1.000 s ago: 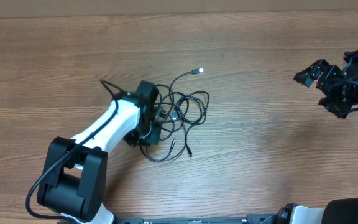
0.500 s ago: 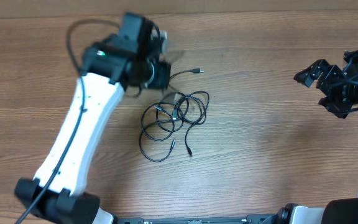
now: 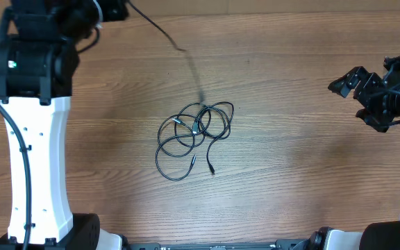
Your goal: Untangle cables
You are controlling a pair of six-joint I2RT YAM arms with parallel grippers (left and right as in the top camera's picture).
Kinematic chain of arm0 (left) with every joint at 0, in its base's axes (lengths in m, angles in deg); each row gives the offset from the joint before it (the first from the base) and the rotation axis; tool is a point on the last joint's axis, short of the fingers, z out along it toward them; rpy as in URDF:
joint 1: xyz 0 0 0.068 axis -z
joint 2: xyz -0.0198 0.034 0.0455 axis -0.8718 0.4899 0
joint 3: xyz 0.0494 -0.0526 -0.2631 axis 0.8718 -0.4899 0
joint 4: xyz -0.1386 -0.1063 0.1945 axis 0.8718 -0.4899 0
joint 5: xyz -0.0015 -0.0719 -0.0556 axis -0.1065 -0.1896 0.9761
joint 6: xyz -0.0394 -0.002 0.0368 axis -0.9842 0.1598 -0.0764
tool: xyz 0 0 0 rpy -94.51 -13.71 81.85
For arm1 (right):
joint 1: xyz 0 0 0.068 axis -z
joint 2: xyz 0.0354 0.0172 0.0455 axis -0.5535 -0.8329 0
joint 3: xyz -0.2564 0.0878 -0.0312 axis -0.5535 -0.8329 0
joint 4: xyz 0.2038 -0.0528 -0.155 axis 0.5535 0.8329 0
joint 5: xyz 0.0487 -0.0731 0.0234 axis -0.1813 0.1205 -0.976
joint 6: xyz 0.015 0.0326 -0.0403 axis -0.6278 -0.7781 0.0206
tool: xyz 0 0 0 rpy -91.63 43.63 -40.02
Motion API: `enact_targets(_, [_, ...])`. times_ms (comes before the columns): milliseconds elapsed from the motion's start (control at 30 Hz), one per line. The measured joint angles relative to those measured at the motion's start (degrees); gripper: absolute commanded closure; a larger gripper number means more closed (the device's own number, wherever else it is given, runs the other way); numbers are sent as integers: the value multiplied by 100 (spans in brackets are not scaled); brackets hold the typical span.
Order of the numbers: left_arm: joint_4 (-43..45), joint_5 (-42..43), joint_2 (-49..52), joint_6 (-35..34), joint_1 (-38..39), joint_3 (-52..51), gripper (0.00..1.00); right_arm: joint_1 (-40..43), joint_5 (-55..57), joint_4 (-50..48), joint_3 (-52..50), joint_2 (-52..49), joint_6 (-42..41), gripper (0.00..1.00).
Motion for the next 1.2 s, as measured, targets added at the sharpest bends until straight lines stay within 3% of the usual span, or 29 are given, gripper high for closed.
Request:
enact_targets(500, [413,-704,1211,-190,-1585,0,96,0,0,-2,0,0,0,0])
enact_targets(767, [245,-1421,1626,-1453,-2437,0,96,0,-2,-103,0,0,0,0])
enact_targets(833, [118,-1659,1705,-1897,-2538,0,86,0,-2,-109,0,0,0,0])
enact_targets(867, [107,-1729,1757,-2063,-2575,0,72,0,-2,-107,0,0,-2,0])
enact_targets(1000, [127,-1779,2111,-2411,-2675,0,70,0,-2,-109,0,0,0,0])
enact_targets(1200, [-92,-1784,2754,-2208,-2702,-2,60,0,-2,-98,0,0,-2,0])
